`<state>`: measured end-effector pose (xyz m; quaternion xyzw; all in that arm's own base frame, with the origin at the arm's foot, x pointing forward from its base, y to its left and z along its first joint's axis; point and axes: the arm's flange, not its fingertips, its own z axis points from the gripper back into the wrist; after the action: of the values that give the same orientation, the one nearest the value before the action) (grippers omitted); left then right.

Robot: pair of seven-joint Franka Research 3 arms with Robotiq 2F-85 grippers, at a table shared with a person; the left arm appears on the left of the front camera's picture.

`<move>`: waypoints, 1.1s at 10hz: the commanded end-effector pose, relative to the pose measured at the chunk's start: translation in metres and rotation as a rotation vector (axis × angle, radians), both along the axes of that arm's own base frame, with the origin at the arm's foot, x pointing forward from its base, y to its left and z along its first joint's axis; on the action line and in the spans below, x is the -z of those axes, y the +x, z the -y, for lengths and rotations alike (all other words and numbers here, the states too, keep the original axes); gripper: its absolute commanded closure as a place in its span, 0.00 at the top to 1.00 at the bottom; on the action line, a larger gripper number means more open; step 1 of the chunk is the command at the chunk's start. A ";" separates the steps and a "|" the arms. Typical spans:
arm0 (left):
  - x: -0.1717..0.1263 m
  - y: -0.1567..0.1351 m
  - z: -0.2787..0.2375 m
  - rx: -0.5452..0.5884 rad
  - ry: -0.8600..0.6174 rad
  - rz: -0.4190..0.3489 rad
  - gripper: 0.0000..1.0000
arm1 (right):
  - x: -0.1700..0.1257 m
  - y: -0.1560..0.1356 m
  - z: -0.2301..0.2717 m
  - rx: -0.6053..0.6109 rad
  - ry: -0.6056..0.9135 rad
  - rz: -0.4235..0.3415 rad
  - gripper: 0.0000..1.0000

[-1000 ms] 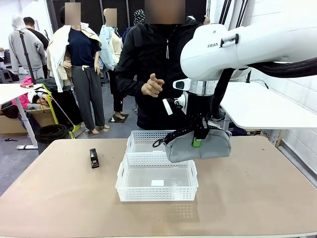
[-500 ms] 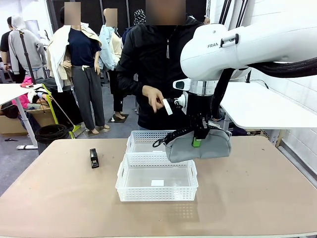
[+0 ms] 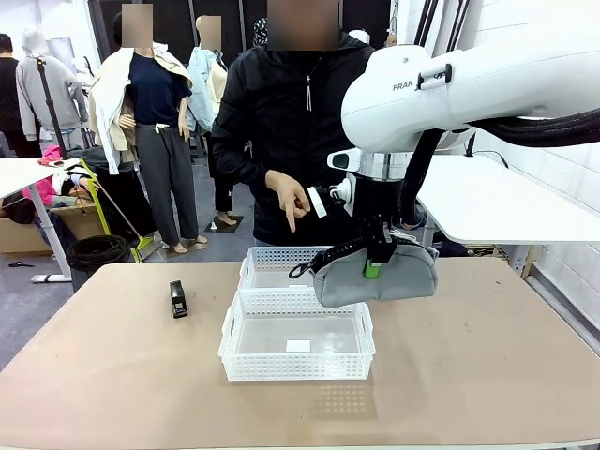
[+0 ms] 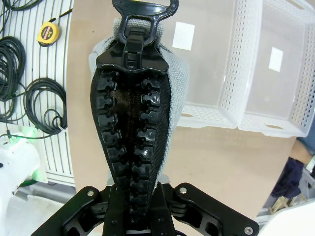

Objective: Distribute items into two baskets.
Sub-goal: Place the picked Pencil pouch into the Organizing basket as instructed by the person.

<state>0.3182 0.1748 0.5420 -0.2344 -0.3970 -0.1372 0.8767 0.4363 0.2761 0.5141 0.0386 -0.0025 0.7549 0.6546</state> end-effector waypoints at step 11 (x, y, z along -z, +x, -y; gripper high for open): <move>0.001 0.001 -0.001 -0.002 -0.012 0.010 1.00 | -0.006 0.067 -0.018 -0.035 0.055 -0.036 0.00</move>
<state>0.3182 0.1749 0.5420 -0.2344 -0.3970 -0.1371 0.8768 0.4865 0.2896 0.5151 0.0577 -0.0175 0.7563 0.6515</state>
